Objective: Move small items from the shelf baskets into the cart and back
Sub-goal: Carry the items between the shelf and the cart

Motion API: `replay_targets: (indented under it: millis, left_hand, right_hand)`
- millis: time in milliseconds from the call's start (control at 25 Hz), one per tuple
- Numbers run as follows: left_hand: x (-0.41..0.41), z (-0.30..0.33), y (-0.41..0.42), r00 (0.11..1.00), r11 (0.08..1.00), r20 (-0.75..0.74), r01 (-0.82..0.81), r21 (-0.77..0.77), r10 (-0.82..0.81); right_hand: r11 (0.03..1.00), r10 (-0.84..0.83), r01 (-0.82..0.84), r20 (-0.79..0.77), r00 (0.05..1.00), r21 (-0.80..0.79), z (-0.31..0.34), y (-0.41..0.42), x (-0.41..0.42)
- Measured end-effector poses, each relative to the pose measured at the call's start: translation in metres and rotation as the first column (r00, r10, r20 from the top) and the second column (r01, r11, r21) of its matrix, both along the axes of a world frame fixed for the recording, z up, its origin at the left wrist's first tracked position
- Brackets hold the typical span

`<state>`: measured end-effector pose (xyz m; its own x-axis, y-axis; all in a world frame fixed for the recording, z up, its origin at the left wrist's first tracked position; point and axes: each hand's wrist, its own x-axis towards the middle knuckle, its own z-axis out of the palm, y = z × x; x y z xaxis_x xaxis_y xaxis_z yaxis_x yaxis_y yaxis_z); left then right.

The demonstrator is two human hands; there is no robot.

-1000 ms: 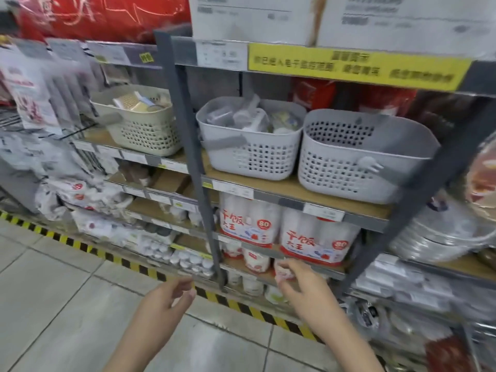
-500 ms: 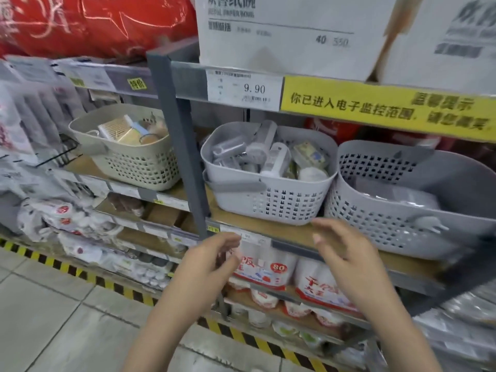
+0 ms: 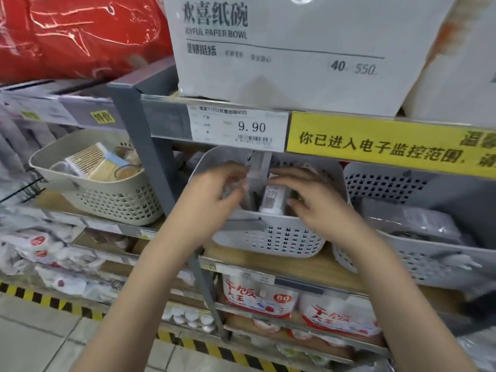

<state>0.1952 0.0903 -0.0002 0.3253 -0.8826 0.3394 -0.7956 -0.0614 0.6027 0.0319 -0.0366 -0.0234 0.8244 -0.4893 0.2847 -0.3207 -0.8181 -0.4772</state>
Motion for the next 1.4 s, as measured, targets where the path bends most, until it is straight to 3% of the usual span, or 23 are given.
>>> replay_targets:
  millis: [200, 360, 480, 600, 800, 960, 1080, 1200, 1400]
  left_hand:
    - [0.028, -0.011, -0.047, 0.981, 0.999, 0.192, -0.026, 0.039, 0.018]
    - [0.026, -0.021, -0.075, 0.951, 0.986, 0.308, -0.079, 0.144, 0.032]
    - [0.022, -0.028, -0.089, 0.941, 0.982, 0.335, -0.113, 0.151, 0.057]
    - [0.023, -0.033, -0.093, 0.964, 0.984, 0.263, -0.082, 0.159, 0.038]
    - [0.024, -0.032, -0.097, 0.991, 0.995, 0.107, -0.081, 0.052, 0.075]
    - [0.025, -0.029, -0.097, 0.993, 0.991, 0.096, -0.083, 0.103, 0.073]
    - [0.025, -0.029, -0.096, 0.984, 0.99, 0.164, -0.085, 0.111, 0.066]
    - [0.017, -0.022, -0.088, 0.975, 0.992, 0.18, -0.128, -0.014, 0.128]
    - [0.007, -0.015, -0.043, 0.994, 0.979, 0.078, -0.065, -0.194, 0.081]
  right_hand:
    - [0.997, 0.046, -0.057, -0.211, 0.976, -0.048, 0.005, -0.011, 0.011]
    - [0.992, -0.031, 0.001, -0.244, 0.969, -0.123, 0.008, -0.008, 0.013]
    - [0.987, -0.134, 0.117, -0.172, 0.976, -0.107, 0.003, -0.009, 0.012]
    - [0.977, -0.195, 0.186, -0.087, 0.977, -0.105, -0.004, -0.009, 0.008]
    - [0.929, -0.263, 0.26, 0.026, 0.964, -0.262, -0.009, -0.004, 0.003]
    - [0.881, -0.303, 0.306, 0.066, 0.951, -0.36, -0.009, 0.002, -0.003]
    - [0.9, -0.339, 0.376, 0.19, 0.922, -0.222, -0.009, 0.014, -0.017]
    - [0.905, -0.373, 0.412, 0.276, 0.886, -0.102, -0.012, 0.029, -0.028]
    - [0.879, -0.403, 0.472, 0.425, 0.811, -0.065, -0.025, 0.063, -0.042]
